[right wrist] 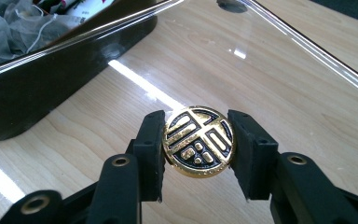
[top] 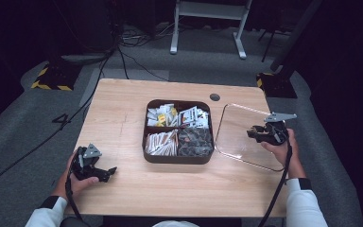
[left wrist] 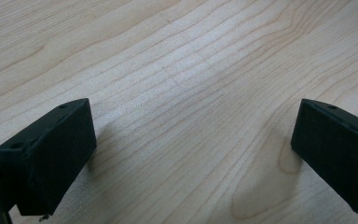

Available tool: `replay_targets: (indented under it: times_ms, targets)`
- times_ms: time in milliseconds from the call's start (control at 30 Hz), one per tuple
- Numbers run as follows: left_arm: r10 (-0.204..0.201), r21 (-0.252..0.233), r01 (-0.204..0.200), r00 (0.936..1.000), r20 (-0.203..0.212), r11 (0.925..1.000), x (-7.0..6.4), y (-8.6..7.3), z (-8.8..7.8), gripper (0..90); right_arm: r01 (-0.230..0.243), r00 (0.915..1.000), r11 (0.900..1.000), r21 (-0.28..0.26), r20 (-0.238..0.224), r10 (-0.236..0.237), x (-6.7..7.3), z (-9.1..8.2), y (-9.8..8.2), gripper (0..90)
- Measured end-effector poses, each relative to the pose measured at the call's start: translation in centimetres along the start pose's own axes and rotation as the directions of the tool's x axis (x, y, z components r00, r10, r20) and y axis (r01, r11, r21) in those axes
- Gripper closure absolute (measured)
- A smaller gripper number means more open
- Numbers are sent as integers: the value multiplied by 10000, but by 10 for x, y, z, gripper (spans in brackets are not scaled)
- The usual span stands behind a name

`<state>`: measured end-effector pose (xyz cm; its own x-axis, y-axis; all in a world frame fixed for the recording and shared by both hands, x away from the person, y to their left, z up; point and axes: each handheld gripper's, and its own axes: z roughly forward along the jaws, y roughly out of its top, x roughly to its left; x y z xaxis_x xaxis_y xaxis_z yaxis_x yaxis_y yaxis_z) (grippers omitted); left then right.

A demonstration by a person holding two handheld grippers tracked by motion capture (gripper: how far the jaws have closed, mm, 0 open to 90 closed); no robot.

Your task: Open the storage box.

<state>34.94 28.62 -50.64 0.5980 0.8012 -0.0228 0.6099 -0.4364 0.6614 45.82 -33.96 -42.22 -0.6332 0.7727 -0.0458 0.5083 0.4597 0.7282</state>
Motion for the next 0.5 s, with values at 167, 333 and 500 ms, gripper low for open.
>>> replay_targets:
  times_ms: [167, 333, 500]
  targets:
    - [-3, -1, 3, 10000, 1, 10000, 0, 0, 0, 1, -126, 9999, 9997, 196, 2, 126, -3, 6, -7, 586]
    - [-7, -1, 7, 10000, 3, 10000, 0, 0, 0, 1, -182, 9998, 9990, 410, -15, 183, -5, 13, -13, 586]
    - [-3, -3, 3, 10000, 1, 10000, 0, 0, 0, 2, -213, 9998, 9979, 606, 6, 213, -7, 19, -19, 586]
